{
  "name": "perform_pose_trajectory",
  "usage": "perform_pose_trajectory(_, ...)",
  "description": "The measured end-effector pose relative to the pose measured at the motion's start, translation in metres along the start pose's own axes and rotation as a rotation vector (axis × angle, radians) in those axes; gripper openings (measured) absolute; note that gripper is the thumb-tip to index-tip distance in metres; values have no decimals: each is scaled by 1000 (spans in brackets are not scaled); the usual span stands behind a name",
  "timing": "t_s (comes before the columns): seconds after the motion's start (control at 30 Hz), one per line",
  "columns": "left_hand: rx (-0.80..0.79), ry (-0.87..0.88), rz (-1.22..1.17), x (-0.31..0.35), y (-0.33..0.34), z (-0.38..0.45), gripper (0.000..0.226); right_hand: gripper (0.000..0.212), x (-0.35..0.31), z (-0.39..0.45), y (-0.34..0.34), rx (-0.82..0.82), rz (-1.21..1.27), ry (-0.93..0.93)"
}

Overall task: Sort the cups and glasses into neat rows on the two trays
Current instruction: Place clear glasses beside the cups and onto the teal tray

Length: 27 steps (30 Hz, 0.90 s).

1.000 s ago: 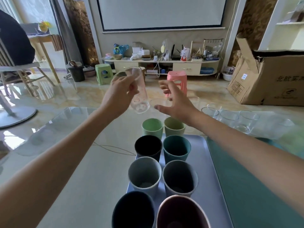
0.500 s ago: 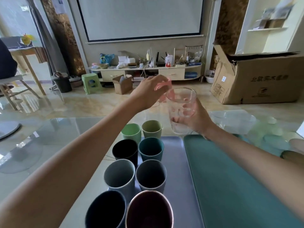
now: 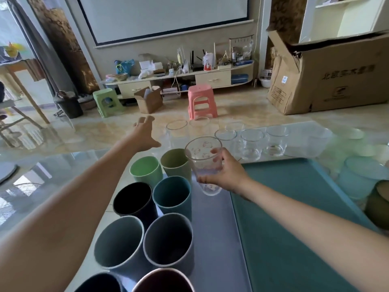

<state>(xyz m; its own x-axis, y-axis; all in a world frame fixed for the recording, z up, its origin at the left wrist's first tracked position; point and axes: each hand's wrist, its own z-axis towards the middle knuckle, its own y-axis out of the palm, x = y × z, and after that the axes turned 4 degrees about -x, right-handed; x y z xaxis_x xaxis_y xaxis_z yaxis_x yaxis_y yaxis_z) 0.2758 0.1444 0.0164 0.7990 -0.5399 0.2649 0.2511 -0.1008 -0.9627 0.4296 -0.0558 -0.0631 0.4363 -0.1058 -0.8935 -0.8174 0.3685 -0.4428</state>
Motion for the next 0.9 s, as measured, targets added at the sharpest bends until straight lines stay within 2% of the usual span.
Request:
perform_pose_trajectory(0.1,-86,-38,-23,-3,6,9,123,82,4,2,0,12,35,11)
perform_pose_trajectory(0.23,-205,-74,-38,-4,13,19,131,83,11,5,-5,11,103,51)
perform_pose_trajectory(0.37,-211,-86,-92,-4,23,24,128,86,11,5,-6,-21,144,56)
perform_pose_trajectory(0.6,-129,-180,-74,-6,32,34,122,90,12,9,-7,-52,107,83)
perform_pose_trajectory(0.9,-84,-201,-95,-9,27,39,90,89,9,6,-7,-80,109,114)
